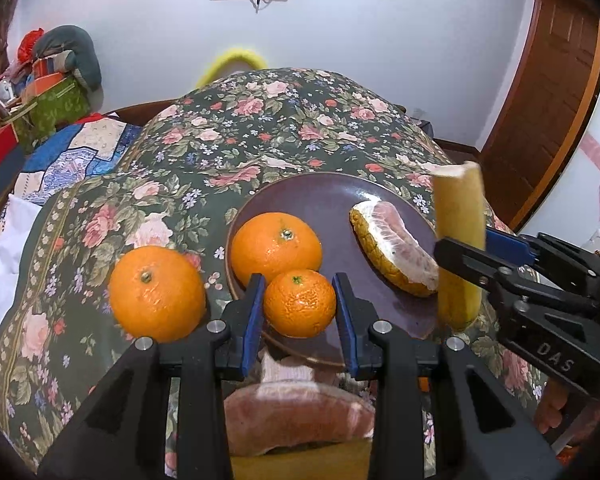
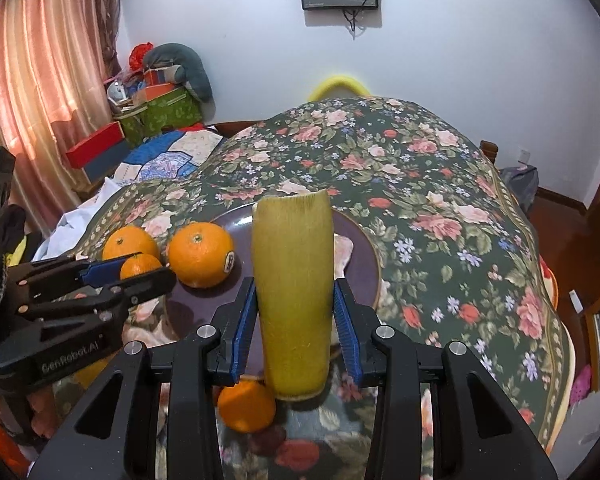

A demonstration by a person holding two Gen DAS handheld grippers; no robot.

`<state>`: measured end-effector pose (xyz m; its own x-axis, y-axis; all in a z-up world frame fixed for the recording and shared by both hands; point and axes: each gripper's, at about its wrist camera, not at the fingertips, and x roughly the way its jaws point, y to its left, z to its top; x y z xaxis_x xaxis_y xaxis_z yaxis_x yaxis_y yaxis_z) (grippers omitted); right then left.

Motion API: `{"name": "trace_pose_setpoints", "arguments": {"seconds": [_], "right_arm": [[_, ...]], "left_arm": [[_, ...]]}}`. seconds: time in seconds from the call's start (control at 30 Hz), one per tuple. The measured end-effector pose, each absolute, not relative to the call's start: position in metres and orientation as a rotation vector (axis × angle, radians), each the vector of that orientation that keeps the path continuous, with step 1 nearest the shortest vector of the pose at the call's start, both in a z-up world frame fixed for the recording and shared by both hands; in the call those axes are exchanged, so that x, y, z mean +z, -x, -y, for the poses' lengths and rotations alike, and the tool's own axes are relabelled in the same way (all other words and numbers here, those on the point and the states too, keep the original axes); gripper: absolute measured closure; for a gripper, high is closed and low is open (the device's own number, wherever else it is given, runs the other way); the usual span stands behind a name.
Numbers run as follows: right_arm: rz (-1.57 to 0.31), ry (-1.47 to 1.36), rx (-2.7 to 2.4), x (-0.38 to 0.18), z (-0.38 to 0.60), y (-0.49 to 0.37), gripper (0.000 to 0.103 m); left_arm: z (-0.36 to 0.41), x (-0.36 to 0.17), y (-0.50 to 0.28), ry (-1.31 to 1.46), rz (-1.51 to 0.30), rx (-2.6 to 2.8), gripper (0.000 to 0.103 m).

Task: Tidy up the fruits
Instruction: 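Place the mandarin and yellow cylinder on the plate and open both grippers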

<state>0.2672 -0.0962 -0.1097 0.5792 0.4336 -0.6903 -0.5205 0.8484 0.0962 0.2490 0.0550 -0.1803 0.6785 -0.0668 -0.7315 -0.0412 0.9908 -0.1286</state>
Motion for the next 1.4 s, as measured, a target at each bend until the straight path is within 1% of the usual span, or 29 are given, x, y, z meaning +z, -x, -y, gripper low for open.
{"name": "trace_pose_setpoints", "arguments": {"seconds": [0.67, 0.77, 0.83, 1.13, 1.27, 1.33, 1.4], "right_arm": [[-0.846, 0.156, 0.598, -0.127, 0.068, -0.298, 0.069], [-0.862, 0.177, 0.607, -0.132, 0.065, -0.296, 0.068], [-0.867, 0.182, 0.607, -0.133, 0.065, -0.295, 0.068], [-0.832, 0.193, 0.593, -0.118, 0.071, -0.283, 0.068], [-0.817, 0.185, 0.592, -0.107, 0.077, -0.274, 0.067], [-0.809, 0.186, 0.592, -0.103, 0.078, -0.269, 0.066], [-0.796, 0.193, 0.59, -0.098, 0.079, -0.262, 0.061]], "left_arm": [[-0.057, -0.19, -0.265, 0.14, -0.86, -0.046, 0.069], [-0.058, -0.19, -0.265, 0.143, -0.863, -0.038, 0.062], [-0.06, -0.19, -0.265, 0.143, -0.865, -0.029, 0.062], [-0.067, -0.175, -0.247, 0.141, -0.838, -0.012, 0.062], [-0.073, -0.169, -0.235, 0.131, -0.832, 0.009, 0.059], [-0.077, -0.168, -0.228, 0.13, -0.837, 0.018, 0.059], [-0.082, -0.166, -0.218, 0.121, -0.841, 0.038, 0.059]]}}
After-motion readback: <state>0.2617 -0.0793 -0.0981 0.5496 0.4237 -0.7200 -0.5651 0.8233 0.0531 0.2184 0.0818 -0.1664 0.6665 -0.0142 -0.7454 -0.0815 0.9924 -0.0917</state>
